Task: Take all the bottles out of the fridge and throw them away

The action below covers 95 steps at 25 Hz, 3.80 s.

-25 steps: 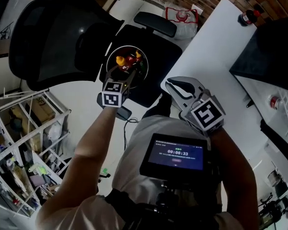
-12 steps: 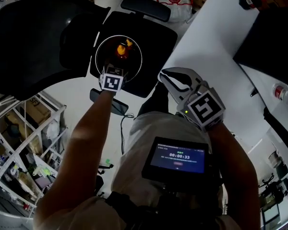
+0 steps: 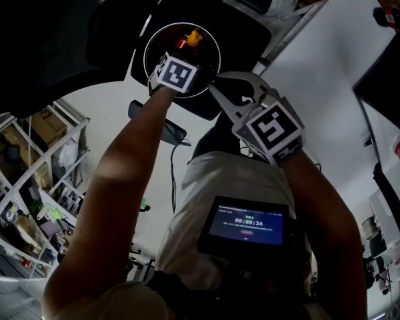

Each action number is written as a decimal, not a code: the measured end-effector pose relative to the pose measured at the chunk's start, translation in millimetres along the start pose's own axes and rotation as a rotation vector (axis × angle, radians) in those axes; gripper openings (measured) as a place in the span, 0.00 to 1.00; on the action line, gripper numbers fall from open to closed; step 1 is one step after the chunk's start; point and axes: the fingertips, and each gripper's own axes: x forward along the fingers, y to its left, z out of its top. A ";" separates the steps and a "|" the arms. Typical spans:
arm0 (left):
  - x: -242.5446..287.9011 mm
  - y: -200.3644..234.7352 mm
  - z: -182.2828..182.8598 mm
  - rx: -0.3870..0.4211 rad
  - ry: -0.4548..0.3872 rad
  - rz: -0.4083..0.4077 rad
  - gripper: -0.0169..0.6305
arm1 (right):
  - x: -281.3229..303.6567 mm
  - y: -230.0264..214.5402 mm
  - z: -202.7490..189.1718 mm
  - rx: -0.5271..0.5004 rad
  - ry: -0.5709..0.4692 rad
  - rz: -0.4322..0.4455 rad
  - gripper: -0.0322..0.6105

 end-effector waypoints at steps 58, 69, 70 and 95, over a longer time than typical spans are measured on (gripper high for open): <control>-276.7 -436.8 232.8 0.483 -0.821 -0.552 0.03 | -426.4 -0.6 -75.3 0.113 -0.492 -0.722 0.06; -254.7 -553.6 243.4 0.606 -0.747 -0.653 0.03 | -516.9 4.5 -119.1 0.158 -0.580 -0.882 0.06; -251.5 -559.9 244.0 0.614 -0.740 -0.653 0.03 | -522.1 4.6 -123.4 0.164 -0.585 -0.891 0.06; -154.6 -678.6 315.3 0.768 -0.662 -0.504 0.13 | -602.4 -20.9 -193.2 0.314 -0.683 -1.014 0.06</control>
